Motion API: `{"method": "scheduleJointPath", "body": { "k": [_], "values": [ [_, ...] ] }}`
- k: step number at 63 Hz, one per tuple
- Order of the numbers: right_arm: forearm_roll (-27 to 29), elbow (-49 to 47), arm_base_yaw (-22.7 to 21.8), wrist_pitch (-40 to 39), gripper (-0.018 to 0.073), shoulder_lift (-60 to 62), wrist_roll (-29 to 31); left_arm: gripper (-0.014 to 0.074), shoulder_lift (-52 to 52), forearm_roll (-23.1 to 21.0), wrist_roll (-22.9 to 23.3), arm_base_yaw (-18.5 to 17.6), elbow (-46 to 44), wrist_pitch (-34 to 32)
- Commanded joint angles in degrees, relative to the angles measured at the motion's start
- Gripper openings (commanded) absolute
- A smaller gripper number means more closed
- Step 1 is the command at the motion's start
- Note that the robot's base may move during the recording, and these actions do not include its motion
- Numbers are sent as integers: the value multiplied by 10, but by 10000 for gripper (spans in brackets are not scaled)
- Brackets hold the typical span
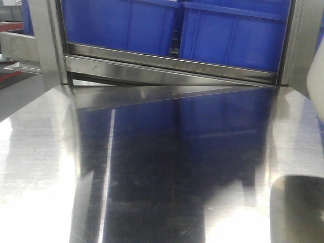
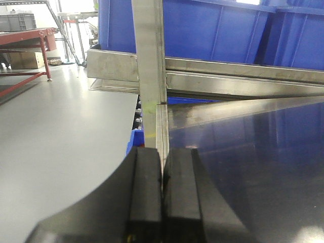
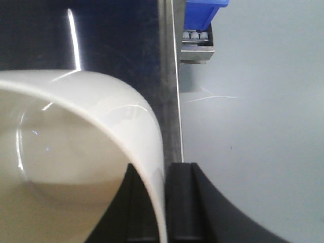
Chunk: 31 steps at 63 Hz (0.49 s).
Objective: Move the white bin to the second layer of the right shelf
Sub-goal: 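Hold the lifted bin in the right gripper while backing away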
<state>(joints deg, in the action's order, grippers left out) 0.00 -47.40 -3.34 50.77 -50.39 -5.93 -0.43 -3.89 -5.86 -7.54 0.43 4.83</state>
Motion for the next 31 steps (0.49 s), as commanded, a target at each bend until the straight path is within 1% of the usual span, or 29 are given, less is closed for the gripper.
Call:
{"method": "scheduleJointPath", "body": {
  "k": [1, 16, 23, 31],
  "values": [
    [5, 5, -2, -41, 57, 37, 5, 85, -8, -3, 1, -3, 21, -48],
    [-12, 55, 3, -42, 57, 105, 8, 85, -8, -3, 1, -3, 21, -48],
    [-18, 68, 22, -42, 57, 118, 9, 85, -8, -3, 1, -3, 21, -48],
    [-24, 74, 56, -44, 57, 118, 9, 85, -8, -3, 1, -3, 21, -48]
  ]
}}
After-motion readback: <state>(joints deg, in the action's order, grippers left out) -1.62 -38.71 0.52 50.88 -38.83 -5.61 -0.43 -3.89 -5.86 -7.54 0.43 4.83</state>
